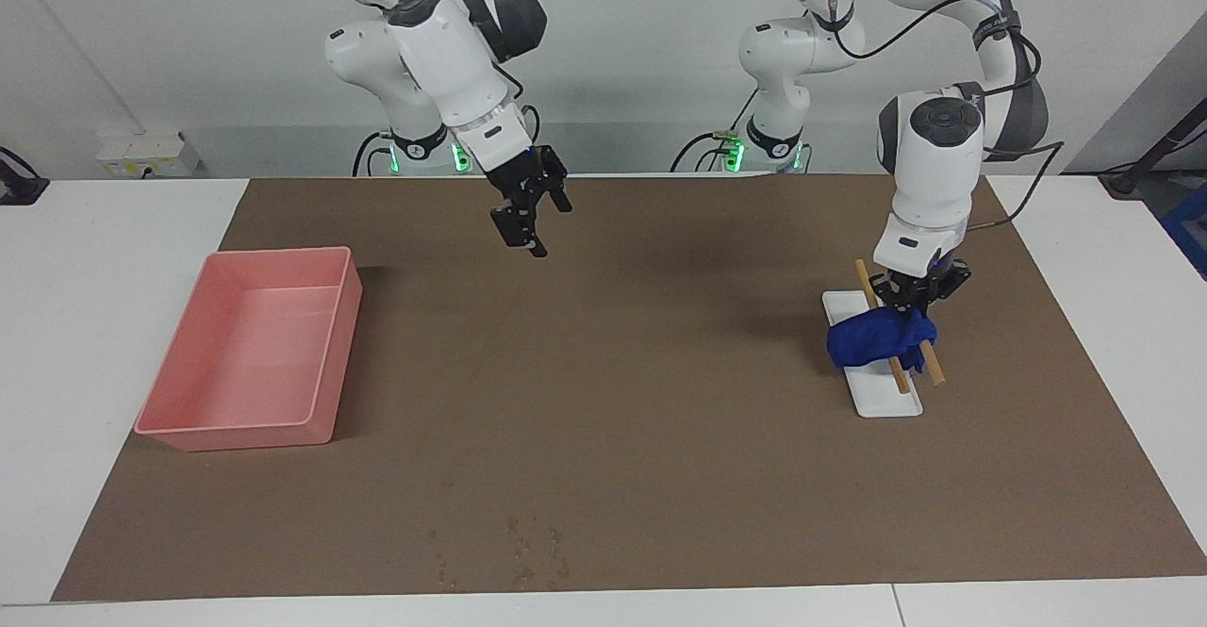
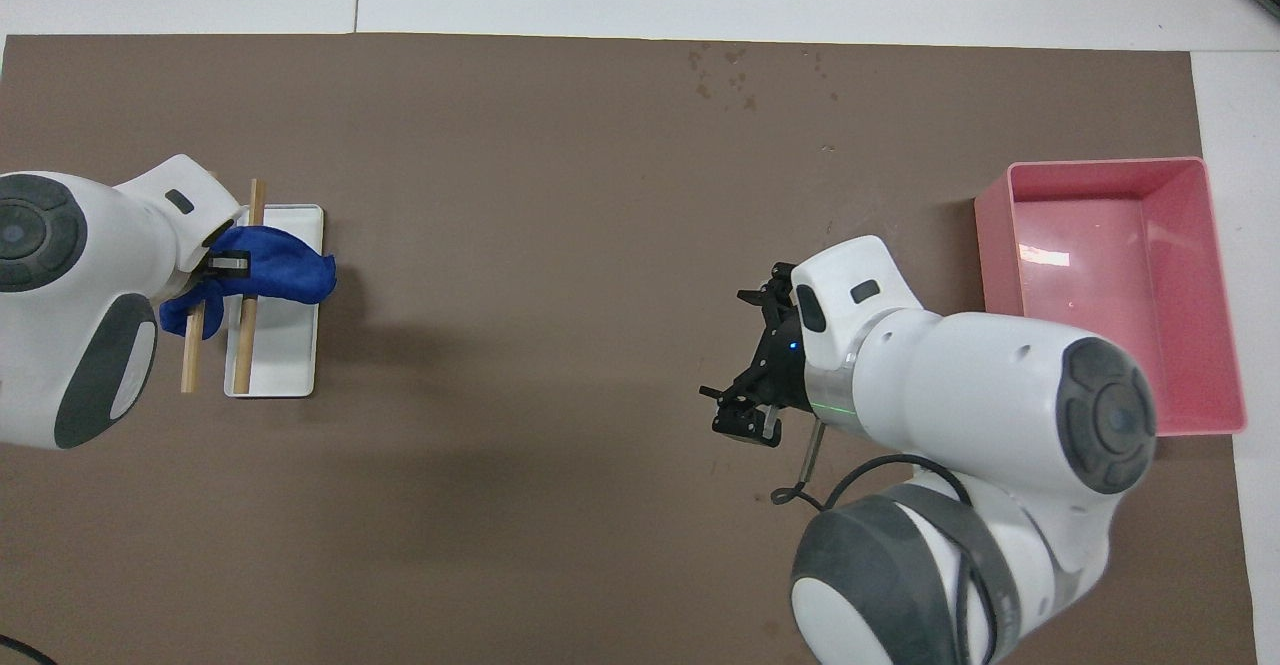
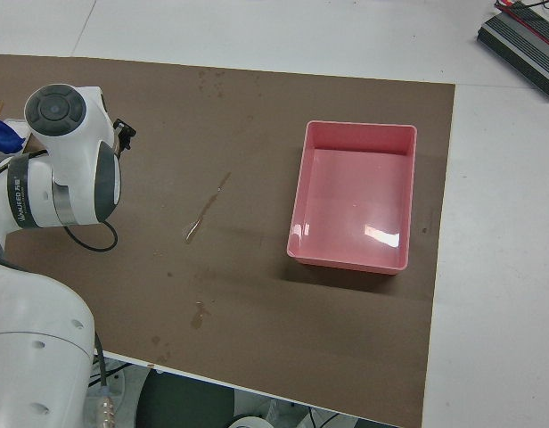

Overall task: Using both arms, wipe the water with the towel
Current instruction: 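Lift the towel with the left gripper while the right gripper reaches toward it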

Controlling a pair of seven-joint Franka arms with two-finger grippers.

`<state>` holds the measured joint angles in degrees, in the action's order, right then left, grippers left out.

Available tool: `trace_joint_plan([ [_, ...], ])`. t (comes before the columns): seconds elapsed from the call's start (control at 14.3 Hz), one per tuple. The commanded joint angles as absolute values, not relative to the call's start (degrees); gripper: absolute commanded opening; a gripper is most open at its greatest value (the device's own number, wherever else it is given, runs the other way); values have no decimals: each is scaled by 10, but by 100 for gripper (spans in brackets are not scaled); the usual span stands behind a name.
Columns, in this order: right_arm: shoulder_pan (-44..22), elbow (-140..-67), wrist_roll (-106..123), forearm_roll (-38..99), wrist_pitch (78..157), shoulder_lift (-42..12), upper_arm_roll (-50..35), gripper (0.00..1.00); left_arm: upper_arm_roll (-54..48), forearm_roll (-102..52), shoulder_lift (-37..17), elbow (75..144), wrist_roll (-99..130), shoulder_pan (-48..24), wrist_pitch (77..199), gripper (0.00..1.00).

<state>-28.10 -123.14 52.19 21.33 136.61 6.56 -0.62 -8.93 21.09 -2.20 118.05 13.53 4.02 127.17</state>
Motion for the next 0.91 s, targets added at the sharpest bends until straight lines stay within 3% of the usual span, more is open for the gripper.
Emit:
trace_joint_plan([
  [0.0, -298, -1242, 524, 241, 1407, 47, -4, 100, -88, 216, -34, 1126, 147, 36, 1205, 0],
  [0.21, -312, -1242, 530, 249, 1419, 40, -4, 100, -87, 78, -40, 1024, 153, 27, 1098, 0],
  [0.42, -318, -1241, 526, 252, 1422, 38, -4, 100, -89, -28, -38, 967, 276, 23, 1041, 0],
  [0.84, -359, -1238, 383, 264, 1428, 39, -4, 100, -118, -179, -20, 969, 704, -30, 1036, 0],
])
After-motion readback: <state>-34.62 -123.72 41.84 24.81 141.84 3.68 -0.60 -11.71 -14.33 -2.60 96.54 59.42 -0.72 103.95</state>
